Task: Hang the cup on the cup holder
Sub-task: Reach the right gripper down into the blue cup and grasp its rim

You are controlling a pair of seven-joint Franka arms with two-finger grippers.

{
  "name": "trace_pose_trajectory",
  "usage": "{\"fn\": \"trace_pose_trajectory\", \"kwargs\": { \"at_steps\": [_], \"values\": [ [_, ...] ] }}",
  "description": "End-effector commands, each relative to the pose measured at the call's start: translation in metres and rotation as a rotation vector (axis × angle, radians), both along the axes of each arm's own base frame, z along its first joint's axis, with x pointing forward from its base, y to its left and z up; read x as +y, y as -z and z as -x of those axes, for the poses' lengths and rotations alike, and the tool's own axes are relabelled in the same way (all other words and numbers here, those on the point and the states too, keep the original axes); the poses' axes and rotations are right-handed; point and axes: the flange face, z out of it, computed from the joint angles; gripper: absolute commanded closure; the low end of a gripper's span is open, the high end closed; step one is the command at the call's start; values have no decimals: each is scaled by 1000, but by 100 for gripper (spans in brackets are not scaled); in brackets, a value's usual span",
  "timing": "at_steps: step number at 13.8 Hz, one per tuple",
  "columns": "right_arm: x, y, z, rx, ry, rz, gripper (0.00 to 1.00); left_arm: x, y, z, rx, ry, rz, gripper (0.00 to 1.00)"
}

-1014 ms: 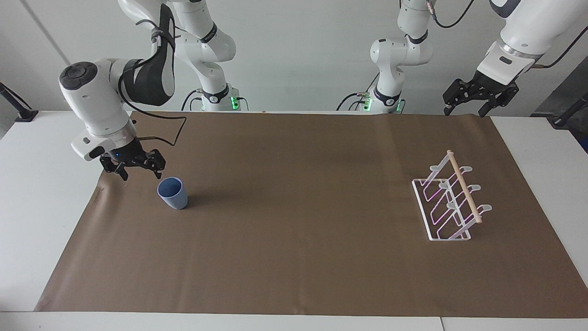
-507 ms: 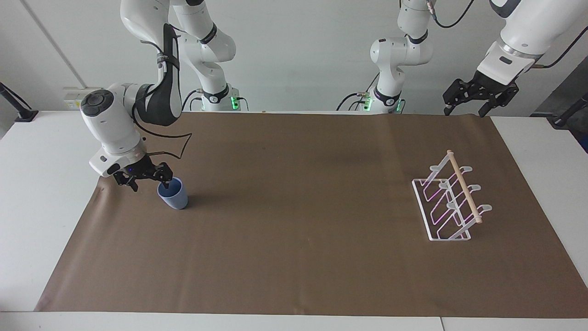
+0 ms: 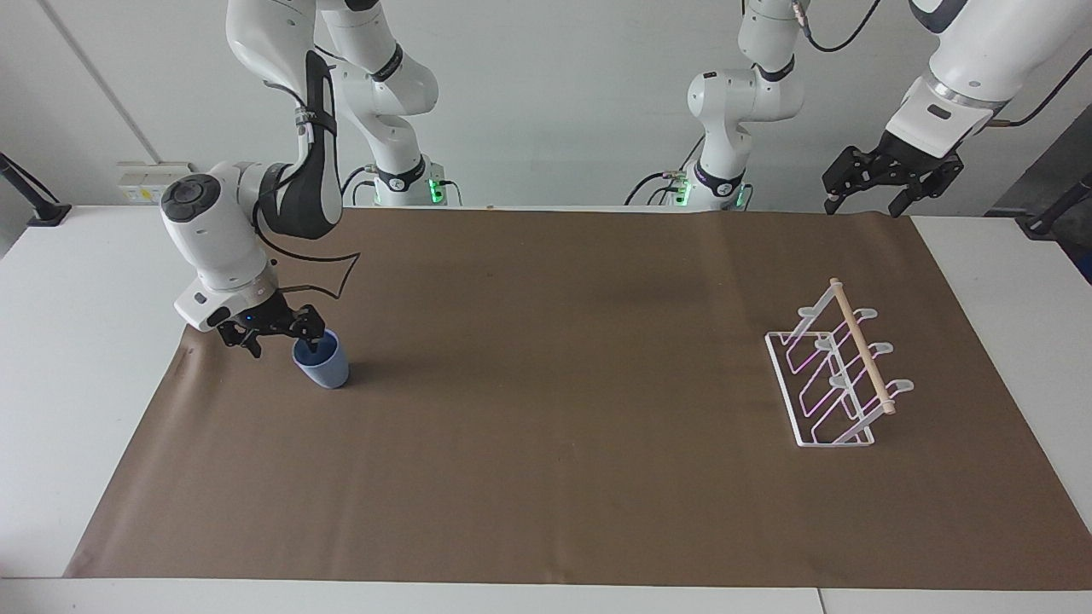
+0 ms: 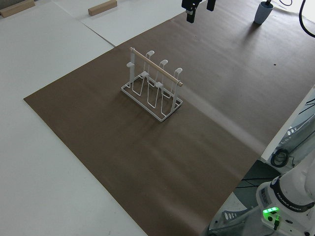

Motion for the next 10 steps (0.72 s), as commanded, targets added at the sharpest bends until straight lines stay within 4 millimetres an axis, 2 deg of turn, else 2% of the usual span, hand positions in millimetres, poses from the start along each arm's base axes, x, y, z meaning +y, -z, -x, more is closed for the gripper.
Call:
{"fn": "trace_pose_trajectory", "kwargs": {
  "at_steps": [1, 3, 4, 6, 8, 10],
  "values": [
    [-3, 4, 3, -15, -14, -21, 0, 0, 1, 9, 12, 1, -15, 0],
    [-2, 8, 4, -10, -4, -29, 0, -7, 0, 10, 7, 15, -15, 0],
    [-2, 8, 4, -19, 13, -55, 4, -7, 1, 10, 13, 15, -15, 0],
    [-1, 9, 3, -27, 26, -71, 16, -12, 3, 12, 10, 18, -16, 0],
    [-1, 10, 2, -28, 25, -70, 35, -10, 3, 12, 9, 13, -15, 0],
    [-3, 10, 1, -36, 26, -68, 45, -8, 3, 11, 7, 10, -14, 0]
  ]
}}
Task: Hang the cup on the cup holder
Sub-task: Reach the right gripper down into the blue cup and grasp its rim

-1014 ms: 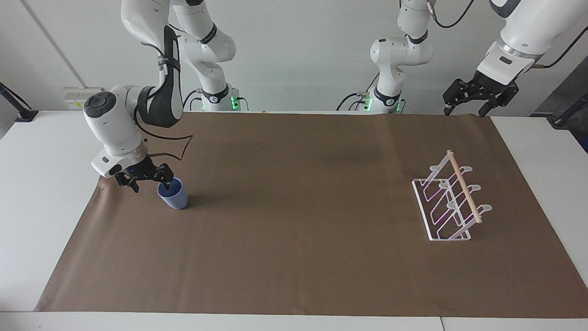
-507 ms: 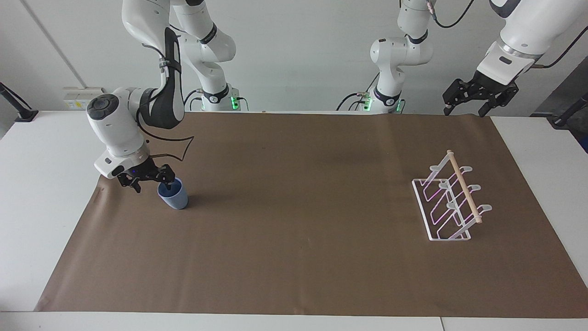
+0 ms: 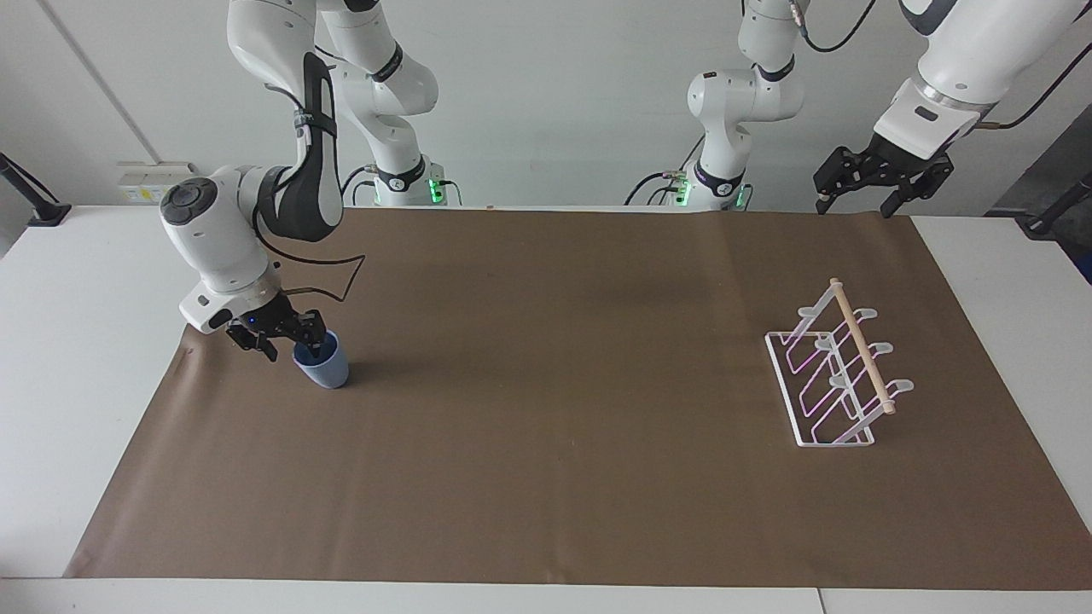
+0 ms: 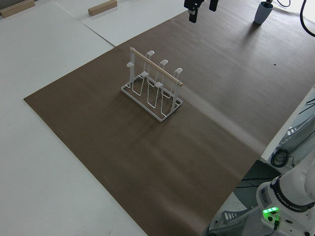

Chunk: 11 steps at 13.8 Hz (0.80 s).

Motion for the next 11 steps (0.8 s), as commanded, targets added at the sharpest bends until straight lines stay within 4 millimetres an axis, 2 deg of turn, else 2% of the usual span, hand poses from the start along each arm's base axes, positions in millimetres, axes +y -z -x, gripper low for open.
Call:
{"fn": "trace_pose_trajectory", "kwargs": {
  "at_steps": [1, 2, 3, 4, 5, 8, 11],
  "values": [
    [-5, 3, 0, -26, -11, -13, 51, 0, 0, 9, -2, -4, -13, 0],
    [-5, 2, 0, -28, -11, -14, 57, 0, 0, 8, -7, -2, -13, 0],
    [-4, 2, 0, -29, -6, -20, 67, 1, -1, 6, -22, -3, -11, 0],
    [-3, 2, -1, -32, 11, -33, 88, 1, -1, 6, -31, 0, -10, 0],
    [-1, 2, -2, -35, 20, -42, 100, 0, -1, 5, -34, 1, -9, 0],
    [1, 1, -3, -33, 21, -49, 100, -2, 10, 6, -62, 0, -8, 0],
    [3, -9, -8, -24, 1, -53, 100, 4, 18, 8, -79, -5, -7, 0]
  ]
}}
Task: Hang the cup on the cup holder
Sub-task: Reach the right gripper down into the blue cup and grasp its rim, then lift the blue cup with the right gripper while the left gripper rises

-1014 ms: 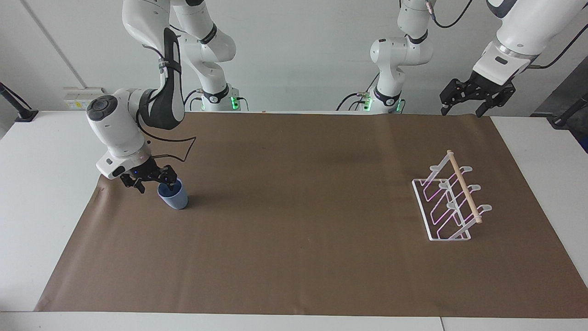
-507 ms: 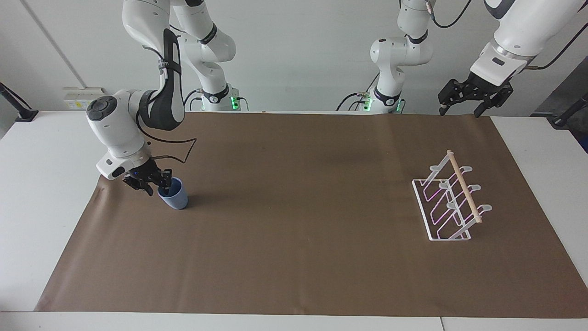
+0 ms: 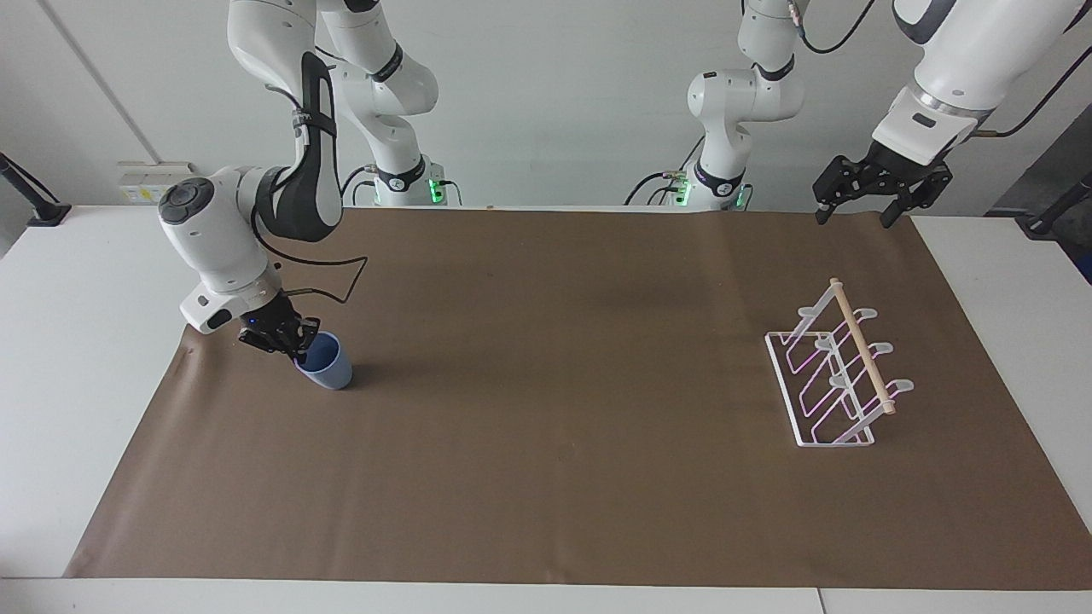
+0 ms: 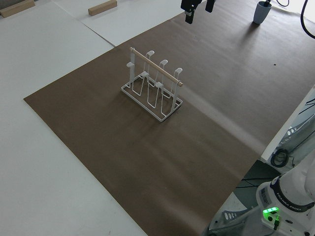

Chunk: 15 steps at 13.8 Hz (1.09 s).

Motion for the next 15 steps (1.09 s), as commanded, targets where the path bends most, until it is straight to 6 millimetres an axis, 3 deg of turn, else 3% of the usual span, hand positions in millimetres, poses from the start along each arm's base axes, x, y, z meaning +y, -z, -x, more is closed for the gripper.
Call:
{"fn": "trace_pose_trajectory", "kwargs": {
  "at_steps": [1, 8, 13, 15],
  "values": [
    [3, -14, -8, -2, -27, -23, 100, 5, 2, 12, -25, -4, -11, 0],
    [55, -50, -13, -58, -16, -292, 100, 6, -2, 12, -23, -14, -11, 0],
    [90, -91, 8, -13, -9, -543, 100, -3, -3, 12, -17, -3, 8, 0],
    [104, -101, 18, 30, -44, -665, 100, -6, -5, 12, -10, -43, 98, 0]
  ]
}}
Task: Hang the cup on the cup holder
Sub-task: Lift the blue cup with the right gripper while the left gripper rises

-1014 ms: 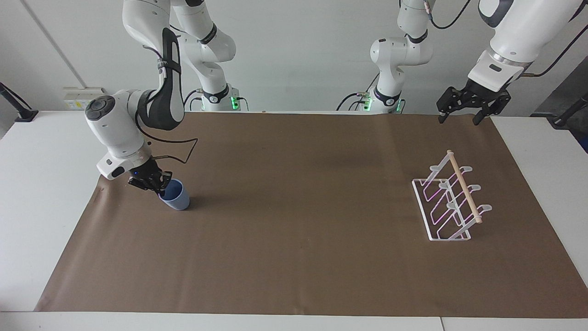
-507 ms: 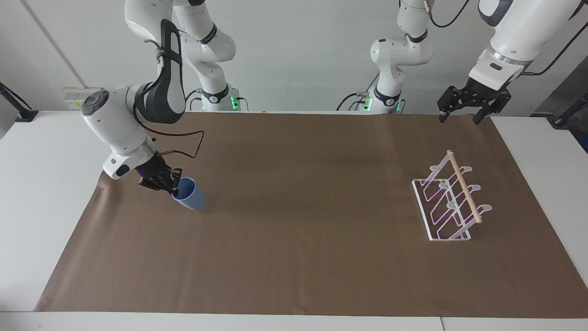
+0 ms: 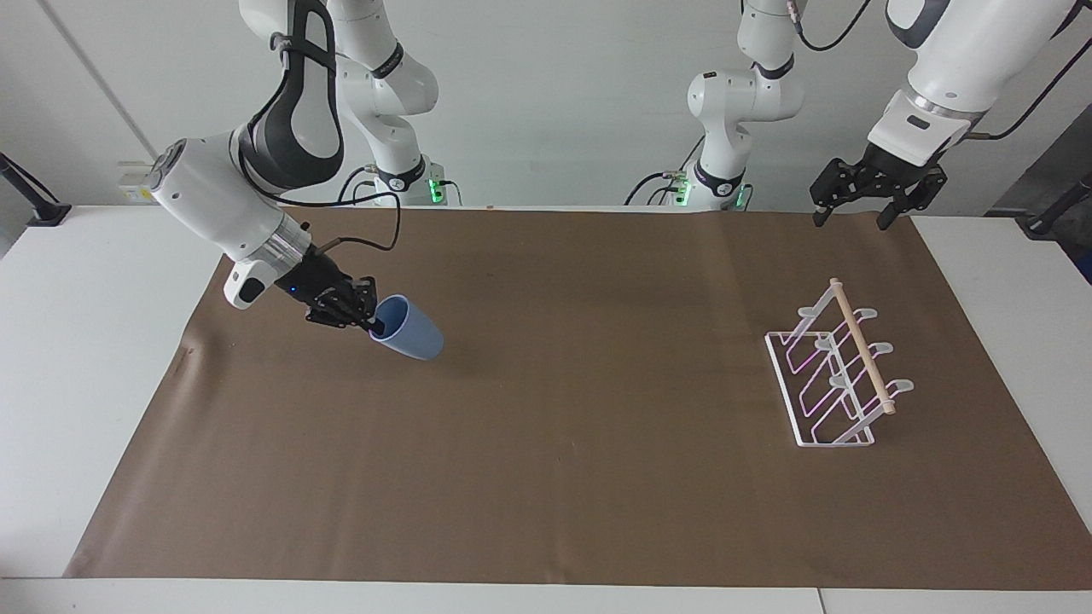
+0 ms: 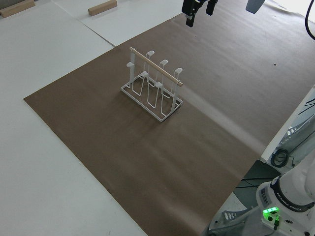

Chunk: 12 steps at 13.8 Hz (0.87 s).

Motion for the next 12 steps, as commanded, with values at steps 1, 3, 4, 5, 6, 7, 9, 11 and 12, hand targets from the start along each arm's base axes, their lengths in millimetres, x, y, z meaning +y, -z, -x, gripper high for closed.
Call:
{"fn": "trace_pose_trajectory", "kwargs": {
  "at_steps": [1, 3, 4, 5, 6, 7, 9, 11, 12],
  "values": [
    [11, -12, 14, -3, -77, -131, 100, -5, -4, 5, 5, -94, 94, 0],
    [15, -18, 16, -14, -91, -225, 100, -18, -7, 4, 20, -231, 153, 0],
    [19, -22, 16, -18, -71, -293, 100, -25, -9, 3, 34, -323, 200, 0],
    [23, -25, 16, -19, -69, -358, 100, -31, -12, 0, 47, -430, 249, 0],
    [31, -29, 17, -23, -76, -409, 100, -42, -15, 0, 63, -514, 279, 0],
    [39, -34, 20, -29, -70, -468, 100, -61, -16, 3, 96, -589, 305, 0],
    [72, -36, 29, -32, -69, -576, 100, -82, -20, 3, 168, -733, 373, 0],
    [91, -39, 33, -29, -57, -650, 100, -108, -26, -1, 261, -919, 437, 0],
    [95, -37, 34, -22, -40, -690, 100, -119, -29, -6, 298, -1027, 457, 0]
  ]
}}
